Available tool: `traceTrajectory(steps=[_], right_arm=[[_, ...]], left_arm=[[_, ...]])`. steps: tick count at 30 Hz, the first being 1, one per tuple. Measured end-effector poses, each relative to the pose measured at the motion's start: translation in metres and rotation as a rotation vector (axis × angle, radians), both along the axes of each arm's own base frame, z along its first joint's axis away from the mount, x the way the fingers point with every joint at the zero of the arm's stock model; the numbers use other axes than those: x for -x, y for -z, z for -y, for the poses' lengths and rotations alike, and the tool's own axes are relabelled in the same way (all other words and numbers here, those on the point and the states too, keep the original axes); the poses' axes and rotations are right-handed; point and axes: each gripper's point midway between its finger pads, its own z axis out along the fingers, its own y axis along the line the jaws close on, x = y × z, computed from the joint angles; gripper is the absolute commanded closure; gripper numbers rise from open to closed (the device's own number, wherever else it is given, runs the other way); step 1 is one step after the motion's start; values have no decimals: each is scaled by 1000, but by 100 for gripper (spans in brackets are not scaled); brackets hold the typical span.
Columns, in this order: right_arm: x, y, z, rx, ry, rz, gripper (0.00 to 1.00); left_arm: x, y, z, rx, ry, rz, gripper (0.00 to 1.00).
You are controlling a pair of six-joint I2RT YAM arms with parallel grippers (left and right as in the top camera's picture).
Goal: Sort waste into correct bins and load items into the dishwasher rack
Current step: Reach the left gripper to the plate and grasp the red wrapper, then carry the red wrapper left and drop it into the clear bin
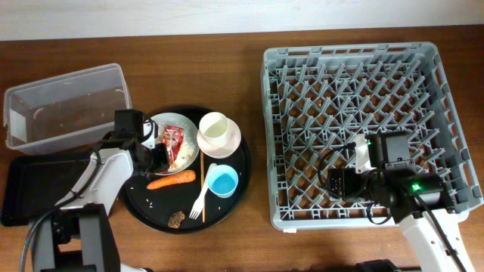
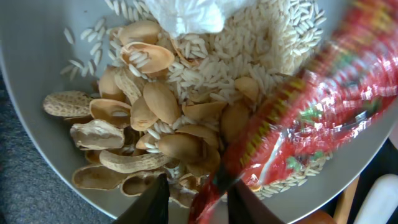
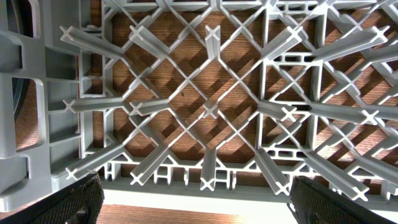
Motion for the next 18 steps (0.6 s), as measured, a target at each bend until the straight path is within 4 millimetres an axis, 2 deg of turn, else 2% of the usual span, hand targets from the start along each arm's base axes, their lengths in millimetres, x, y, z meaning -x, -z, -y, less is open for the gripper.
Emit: traceTrajectory(steps=[5, 11, 14, 18], right_arm=[[0, 0, 0, 0, -1, 0, 1], [0, 0, 0, 0, 0, 0, 1], [0, 0, 0, 0, -1, 0, 1], [0, 0, 0, 0, -1, 0, 1]], left_arm=[[0, 0, 1, 5, -3, -1, 88], [1, -1, 1, 5, -4, -1, 88], [1, -10, 1, 4, -3, 18, 97], [0, -31, 1, 3, -3, 72, 99]])
